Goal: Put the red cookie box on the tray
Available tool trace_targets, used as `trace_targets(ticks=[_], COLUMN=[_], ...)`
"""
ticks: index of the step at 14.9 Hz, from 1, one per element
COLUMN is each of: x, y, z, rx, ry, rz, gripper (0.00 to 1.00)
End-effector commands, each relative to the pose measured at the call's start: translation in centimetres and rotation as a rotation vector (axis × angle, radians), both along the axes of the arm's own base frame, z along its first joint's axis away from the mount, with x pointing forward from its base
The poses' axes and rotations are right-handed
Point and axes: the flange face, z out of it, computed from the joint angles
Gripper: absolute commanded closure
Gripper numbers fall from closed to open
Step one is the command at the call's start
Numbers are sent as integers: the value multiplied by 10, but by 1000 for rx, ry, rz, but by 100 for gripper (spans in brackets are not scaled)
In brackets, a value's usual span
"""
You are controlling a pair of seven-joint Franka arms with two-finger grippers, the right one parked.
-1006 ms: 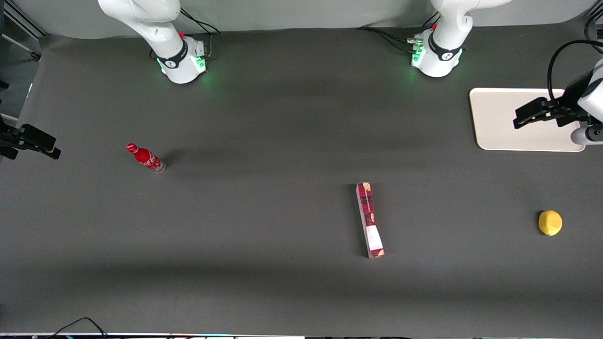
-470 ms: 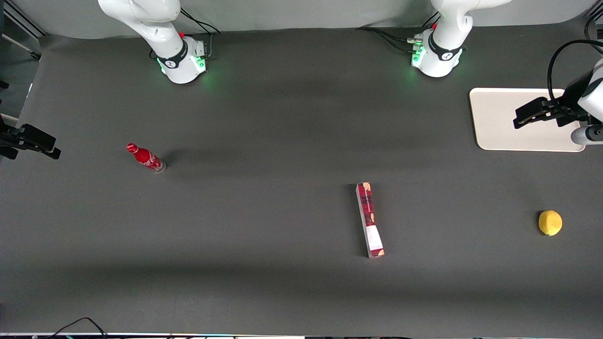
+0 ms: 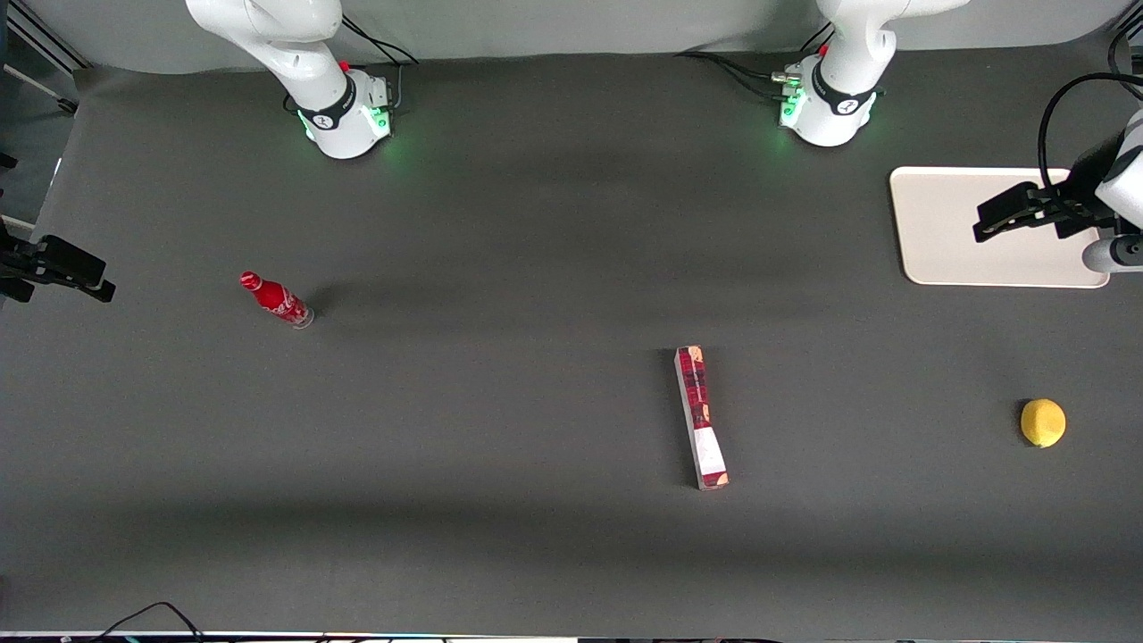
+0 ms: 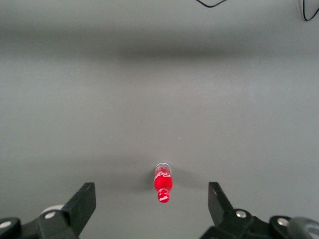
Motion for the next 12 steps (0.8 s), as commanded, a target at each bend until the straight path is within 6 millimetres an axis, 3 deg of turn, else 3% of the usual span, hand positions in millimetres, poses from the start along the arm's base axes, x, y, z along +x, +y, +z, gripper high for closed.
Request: trace_targets(ticks=[1,3,12], x=[-4,-4,-6], y=[0,-4,0], z=[10,20,23], rx=[-2,-5,-16], ry=[8,-13,0], rz=[-13,-20,5], gripper=[0,0,0])
